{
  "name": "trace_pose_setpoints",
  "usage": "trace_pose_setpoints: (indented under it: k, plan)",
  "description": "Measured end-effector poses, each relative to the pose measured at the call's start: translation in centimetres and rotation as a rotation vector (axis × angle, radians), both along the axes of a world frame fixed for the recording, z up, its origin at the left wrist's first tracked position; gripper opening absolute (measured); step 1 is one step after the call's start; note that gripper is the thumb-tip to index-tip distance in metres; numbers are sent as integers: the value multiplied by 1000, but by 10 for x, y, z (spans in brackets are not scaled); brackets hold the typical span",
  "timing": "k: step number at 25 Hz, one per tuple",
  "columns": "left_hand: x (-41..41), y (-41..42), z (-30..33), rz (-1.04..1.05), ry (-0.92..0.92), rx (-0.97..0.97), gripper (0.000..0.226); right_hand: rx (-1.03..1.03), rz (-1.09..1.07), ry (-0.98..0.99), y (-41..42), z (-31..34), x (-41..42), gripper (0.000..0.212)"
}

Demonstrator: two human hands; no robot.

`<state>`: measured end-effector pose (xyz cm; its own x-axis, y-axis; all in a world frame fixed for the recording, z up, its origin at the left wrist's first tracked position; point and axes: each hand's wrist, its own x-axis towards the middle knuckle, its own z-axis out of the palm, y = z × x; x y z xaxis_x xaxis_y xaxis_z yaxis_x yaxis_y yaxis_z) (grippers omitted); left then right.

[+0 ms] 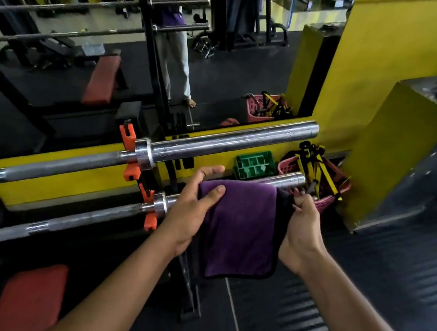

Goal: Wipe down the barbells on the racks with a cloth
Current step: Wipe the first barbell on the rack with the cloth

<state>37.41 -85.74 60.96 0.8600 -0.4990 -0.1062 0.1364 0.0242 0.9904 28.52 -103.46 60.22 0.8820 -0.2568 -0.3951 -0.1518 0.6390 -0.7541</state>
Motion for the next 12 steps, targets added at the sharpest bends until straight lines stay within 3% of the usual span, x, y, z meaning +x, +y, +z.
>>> trace_pose_setpoints:
  k: [2, 6, 10, 12]
  plan:
    - [1, -7, 1, 18, -37, -4, 22, 18, 54, -72, -6, -5, -11, 54]
    - [2, -17, 2, 58, -132, 57, 26, -208, 149, -27, 8, -42, -28, 47]
    - [-12, -14, -23, -167, 224, 75, 57, -147, -127, -45, 9, -41, -34, 37]
    - [-25, -13, -39, -244, 244, 114, 51, -124, -163, -59, 1, -37, -38, 36]
